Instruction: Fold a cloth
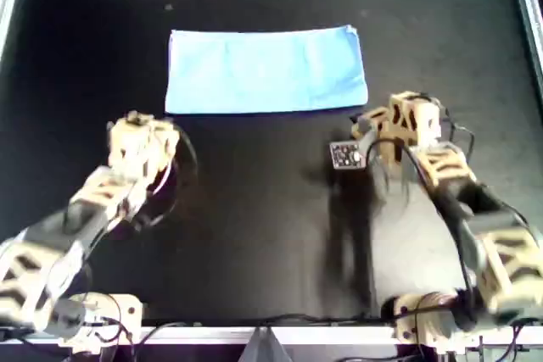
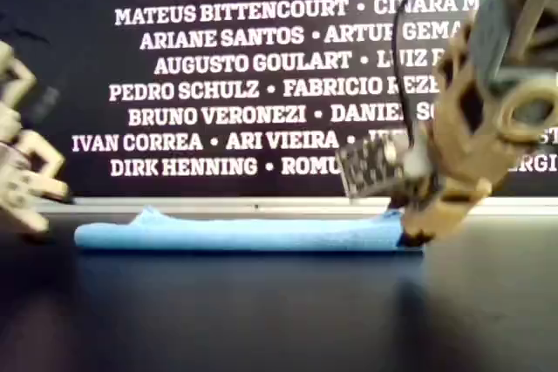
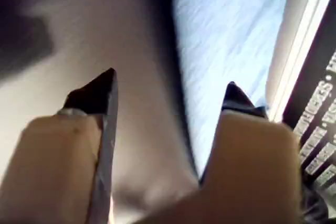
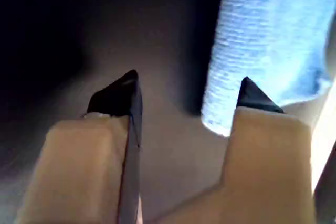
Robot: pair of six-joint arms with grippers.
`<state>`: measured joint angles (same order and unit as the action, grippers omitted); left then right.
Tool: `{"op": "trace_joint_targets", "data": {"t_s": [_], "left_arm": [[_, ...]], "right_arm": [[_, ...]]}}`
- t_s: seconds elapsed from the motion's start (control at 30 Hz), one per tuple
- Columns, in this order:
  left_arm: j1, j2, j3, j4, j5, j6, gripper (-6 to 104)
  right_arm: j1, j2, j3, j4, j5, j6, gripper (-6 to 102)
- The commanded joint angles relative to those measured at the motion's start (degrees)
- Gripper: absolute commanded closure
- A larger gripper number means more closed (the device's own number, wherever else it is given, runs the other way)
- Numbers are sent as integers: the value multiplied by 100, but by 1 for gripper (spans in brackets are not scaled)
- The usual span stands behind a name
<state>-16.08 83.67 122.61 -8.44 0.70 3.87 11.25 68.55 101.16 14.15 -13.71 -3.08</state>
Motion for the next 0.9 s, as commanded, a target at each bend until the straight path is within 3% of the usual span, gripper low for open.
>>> {"op": "trace_joint_targets", "data": {"t_s": [0.0, 0.33, 0.87], "left_arm": [[-79, -360, -993, -167, -53, 26, 26], [-70, -1336, -2153, -167, -123, 35, 26], [-70, -2092, -2830, -158, -114, 35, 28]], "right_arm": [[35, -404, -1099, -334, 0, 9, 20], [88, -1679, -2839, -325, 0, 9, 21], [97, -1819, -3050, -316, -9, 9, 23]]}}
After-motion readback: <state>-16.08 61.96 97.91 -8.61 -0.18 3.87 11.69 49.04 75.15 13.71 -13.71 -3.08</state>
